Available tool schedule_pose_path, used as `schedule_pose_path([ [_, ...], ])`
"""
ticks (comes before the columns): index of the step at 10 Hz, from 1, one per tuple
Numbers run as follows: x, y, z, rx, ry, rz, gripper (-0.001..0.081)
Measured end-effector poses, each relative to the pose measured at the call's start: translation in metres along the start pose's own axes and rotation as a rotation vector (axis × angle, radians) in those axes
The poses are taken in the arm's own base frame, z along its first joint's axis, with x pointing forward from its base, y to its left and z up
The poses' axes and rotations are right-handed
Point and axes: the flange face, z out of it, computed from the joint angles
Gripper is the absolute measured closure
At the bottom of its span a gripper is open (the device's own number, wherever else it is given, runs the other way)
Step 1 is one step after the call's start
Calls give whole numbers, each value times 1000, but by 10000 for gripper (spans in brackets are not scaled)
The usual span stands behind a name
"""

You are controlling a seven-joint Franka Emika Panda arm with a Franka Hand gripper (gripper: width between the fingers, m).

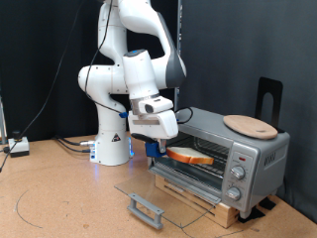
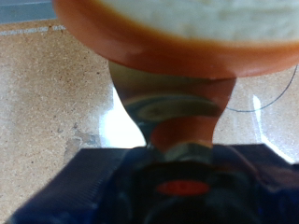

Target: Make a piece of toast with the oven

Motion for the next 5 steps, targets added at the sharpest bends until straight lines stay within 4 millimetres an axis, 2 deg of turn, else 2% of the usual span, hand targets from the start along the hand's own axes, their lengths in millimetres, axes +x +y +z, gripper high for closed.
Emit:
schedule_pose_path([
  [5, 8, -9, -12, -40, 14, -22, 376],
])
